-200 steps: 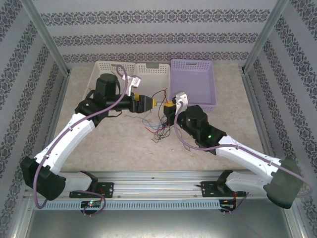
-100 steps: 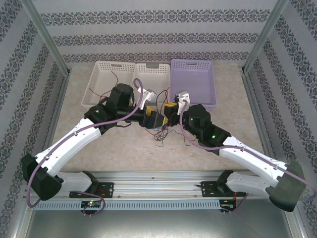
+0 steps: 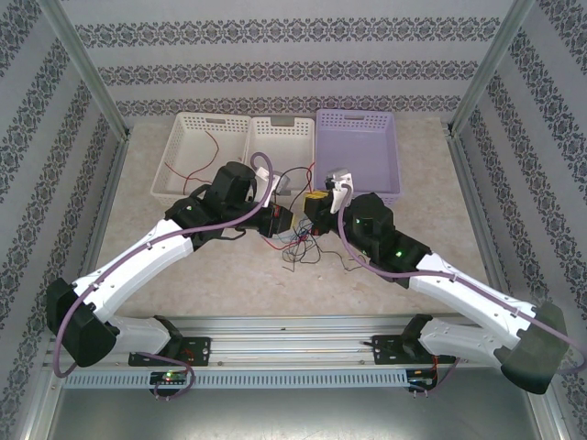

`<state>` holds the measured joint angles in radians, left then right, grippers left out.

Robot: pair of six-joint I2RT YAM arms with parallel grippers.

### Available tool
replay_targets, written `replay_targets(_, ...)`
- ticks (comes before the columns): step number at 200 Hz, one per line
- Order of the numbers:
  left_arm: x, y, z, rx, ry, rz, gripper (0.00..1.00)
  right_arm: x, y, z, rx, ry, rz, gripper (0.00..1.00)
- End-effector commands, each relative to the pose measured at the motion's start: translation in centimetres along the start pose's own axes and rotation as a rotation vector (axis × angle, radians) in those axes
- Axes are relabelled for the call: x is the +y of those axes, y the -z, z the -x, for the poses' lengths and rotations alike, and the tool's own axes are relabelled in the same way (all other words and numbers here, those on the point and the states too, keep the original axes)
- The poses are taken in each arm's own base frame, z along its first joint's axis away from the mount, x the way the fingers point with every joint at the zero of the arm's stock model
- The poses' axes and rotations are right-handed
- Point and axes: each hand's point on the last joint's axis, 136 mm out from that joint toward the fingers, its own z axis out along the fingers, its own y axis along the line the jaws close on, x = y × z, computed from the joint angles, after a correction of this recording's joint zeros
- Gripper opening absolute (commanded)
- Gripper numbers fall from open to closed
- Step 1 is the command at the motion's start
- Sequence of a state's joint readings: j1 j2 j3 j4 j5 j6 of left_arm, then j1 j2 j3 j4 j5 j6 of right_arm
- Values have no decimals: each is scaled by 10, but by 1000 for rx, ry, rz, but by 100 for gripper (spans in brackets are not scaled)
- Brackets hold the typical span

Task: Untangle the cables

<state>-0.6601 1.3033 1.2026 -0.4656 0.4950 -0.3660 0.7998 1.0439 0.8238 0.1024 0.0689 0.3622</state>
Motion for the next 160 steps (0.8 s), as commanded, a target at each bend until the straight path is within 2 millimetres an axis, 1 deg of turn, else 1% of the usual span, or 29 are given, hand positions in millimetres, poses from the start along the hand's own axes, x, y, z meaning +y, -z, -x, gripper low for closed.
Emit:
replay_targets(1,-4,22,8,-38,-48,54,0,-17,14,15,-66,-32,-68,0)
replay_targets(12,-2,35,8,-48,-66,97,0,-35,19,11,-69,-58,-129,0)
replay_targets(20,4,45,9,-60,-70,149,0,-50,25,7,-70,-81,-180,0)
replay_targets(32,14,60,5,-54,-68,211,0,-77,35,0,-72,-128,-268,0)
replay_targets(53,37,87,-1,-66,-26,327,0,-122,55,-17,-81,-235,-391,0)
replay_targets(75,64,116,-9,-92,54,422,0,-157,76,-32,-94,-321,-485,0)
replay_targets(96,91,146,-18,-131,154,511,0,-179,94,-42,-100,-365,-562,0)
replay_targets(107,101,161,-22,-155,191,564,0,-188,103,-45,-106,-381,-599,0)
replay_targets(138,113,196,-31,-217,245,688,0,-217,140,-54,-143,-432,-753,0)
replay_targets(160,116,215,-35,-257,259,750,0,-231,162,-59,-163,-463,-824,0)
